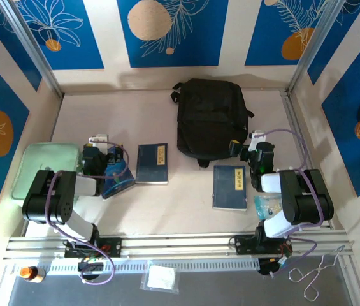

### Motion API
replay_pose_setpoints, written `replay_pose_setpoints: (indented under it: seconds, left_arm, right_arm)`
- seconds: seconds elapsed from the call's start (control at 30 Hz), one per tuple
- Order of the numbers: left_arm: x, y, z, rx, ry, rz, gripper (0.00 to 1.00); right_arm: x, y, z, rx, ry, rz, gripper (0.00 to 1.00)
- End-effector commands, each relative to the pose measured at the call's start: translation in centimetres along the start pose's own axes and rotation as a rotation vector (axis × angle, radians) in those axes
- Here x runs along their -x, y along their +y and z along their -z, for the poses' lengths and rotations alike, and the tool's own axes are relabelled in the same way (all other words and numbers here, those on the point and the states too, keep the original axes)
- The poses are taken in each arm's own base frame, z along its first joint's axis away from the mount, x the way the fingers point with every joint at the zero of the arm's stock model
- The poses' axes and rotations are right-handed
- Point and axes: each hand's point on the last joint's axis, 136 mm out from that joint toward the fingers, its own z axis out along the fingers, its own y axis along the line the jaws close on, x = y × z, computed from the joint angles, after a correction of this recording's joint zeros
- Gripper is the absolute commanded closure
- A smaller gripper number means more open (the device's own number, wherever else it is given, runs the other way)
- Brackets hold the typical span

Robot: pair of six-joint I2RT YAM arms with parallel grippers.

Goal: Pack the student bag

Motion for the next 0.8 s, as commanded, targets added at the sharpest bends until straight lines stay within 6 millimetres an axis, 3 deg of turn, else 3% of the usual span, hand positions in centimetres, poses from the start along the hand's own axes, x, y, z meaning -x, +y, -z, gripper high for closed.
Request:
replay_pose_setpoints:
  seconds: [0.0, 0.77]
  left_arm:
    - [0.10, -0.06, 0.05, 0.004, -0.010, -0.016, 0.00]
    - [0.15, -0.09, 0.04, 0.003, -0.011, -0.016, 0.00]
  right_arm:
    - [0.83, 0.08, -0.37, 0.012, -0.015, 0.007, 0.01]
    - [0.82, 0.05, -0.40, 0.016, -0.012, 0.002, 0.01]
